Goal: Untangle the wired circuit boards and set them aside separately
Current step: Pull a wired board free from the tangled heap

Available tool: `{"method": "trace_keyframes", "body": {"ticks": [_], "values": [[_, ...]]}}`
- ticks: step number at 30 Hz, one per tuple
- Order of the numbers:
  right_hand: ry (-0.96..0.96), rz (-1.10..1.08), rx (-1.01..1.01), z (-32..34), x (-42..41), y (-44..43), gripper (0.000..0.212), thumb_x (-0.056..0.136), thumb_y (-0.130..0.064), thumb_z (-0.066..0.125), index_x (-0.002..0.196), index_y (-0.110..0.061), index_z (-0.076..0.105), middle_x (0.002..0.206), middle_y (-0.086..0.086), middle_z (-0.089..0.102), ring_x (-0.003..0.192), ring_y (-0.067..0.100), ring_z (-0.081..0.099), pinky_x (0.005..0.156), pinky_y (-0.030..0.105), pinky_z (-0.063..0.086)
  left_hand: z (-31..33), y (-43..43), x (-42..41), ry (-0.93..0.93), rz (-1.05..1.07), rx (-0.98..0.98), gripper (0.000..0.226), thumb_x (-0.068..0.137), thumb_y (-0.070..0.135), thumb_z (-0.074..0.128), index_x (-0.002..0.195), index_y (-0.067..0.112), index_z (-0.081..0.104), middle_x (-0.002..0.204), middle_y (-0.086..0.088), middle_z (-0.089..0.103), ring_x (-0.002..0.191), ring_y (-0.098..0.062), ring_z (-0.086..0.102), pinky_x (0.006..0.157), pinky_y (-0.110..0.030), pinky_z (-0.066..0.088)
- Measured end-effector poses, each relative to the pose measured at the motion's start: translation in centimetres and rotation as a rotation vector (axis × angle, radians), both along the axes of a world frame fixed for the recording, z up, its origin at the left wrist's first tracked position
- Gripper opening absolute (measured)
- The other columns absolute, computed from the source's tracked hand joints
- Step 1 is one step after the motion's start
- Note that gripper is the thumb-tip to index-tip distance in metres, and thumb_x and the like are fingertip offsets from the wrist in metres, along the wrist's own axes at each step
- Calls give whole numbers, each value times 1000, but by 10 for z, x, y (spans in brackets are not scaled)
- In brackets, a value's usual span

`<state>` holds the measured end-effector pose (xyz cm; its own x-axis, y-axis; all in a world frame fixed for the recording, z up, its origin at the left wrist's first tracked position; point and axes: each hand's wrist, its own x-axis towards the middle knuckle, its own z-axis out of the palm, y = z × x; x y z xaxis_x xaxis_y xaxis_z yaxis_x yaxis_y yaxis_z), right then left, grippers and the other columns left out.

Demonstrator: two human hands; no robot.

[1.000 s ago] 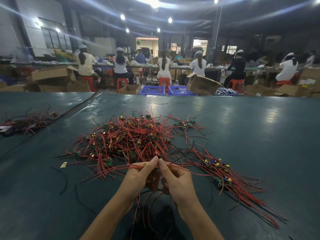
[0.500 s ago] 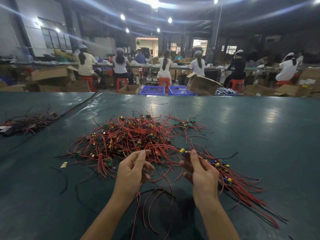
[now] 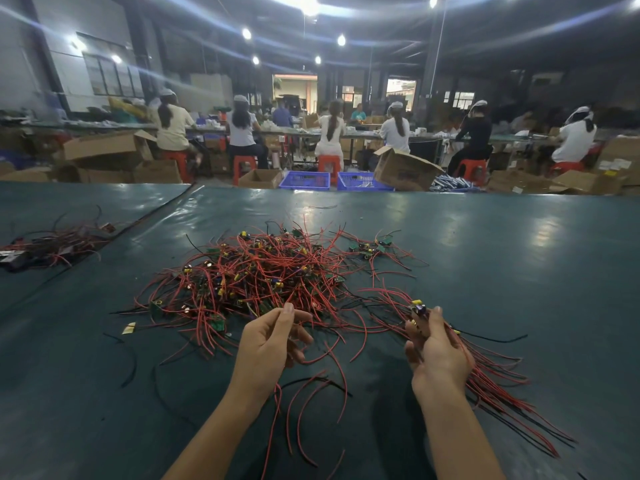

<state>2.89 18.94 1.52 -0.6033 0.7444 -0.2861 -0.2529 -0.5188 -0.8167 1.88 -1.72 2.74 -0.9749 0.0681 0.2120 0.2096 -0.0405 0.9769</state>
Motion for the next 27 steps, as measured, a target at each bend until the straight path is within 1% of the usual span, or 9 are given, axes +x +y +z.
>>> {"method": "trace_keyframes", "body": {"ticks": [6,9,12,15,16,19,22,25,27], "values": [[29,-58,130,2,-1,0,23,94,-32,65,85,-11,70,71,0,72,52,6,66,38,19,47,-1,0,0,3,-4,2,39,99,30,42,84,10,71,64,-7,68,45,-15,57,45,-23,42],[85,-198,458,12,2,8,25,99,-29,57,89,-11,69,78,3,71,55,3,65,46,22,53,-2,0,0,7,-6,-3,39,99,30,42,83,10,72,64,-7,68,46,-16,57,44,-22,43],[123,-307,788,33,3,25,24,103,-25,50,87,-16,65,85,6,70,69,12,68,65,37,57,-2,0,-2,15,-7,-4,39,100,30,42,83,11,72,64,-8,68,46,-16,57,44,-22,43],[116,-324,979,64,1,43,28,105,-22,44,95,-8,66,85,4,70,76,19,69,71,25,55,-3,1,-1,19,-7,-8,40,100,29,42,82,10,72,64,-8,68,46,-16,57,44,-22,43],[87,-301,1070,74,-1,48,29,105,-22,44,96,-5,67,83,3,69,76,21,69,70,26,55,-3,1,-1,19,-8,-6,40,100,30,42,82,10,72,64,-8,68,46,-15,57,44,-22,43],[-80,-114,1386,96,-8,57,33,103,-27,49,92,-3,70,73,10,69,70,32,67,66,41,54,-2,1,-1,19,-8,-4,40,99,30,42,81,11,72,64,-8,68,46,-16,57,45,-22,43],[-404,51,1588,99,-15,58,37,101,-39,48,97,-11,73,75,8,66,73,35,61,62,35,46,-3,0,-1,23,-7,-6,40,100,30,42,82,11,72,64,-8,68,46,-16,57,45,-23,43],[-763,328,1662,86,-19,50,40,99,-48,49,128,-23,63,114,5,68,105,31,62,84,40,51,-4,-1,-3,27,-8,-9,40,100,29,42,82,10,72,65,-9,68,46,-16,57,44,-22,42],[-963,499,1720,74,-21,41,49,97,-50,51,139,-23,51,134,4,58,123,30,53,98,43,45,-5,-1,-4,37,-3,-30,40,100,29,42,81,11,71,64,-9,68,46,-16,57,44,-22,42]]}}
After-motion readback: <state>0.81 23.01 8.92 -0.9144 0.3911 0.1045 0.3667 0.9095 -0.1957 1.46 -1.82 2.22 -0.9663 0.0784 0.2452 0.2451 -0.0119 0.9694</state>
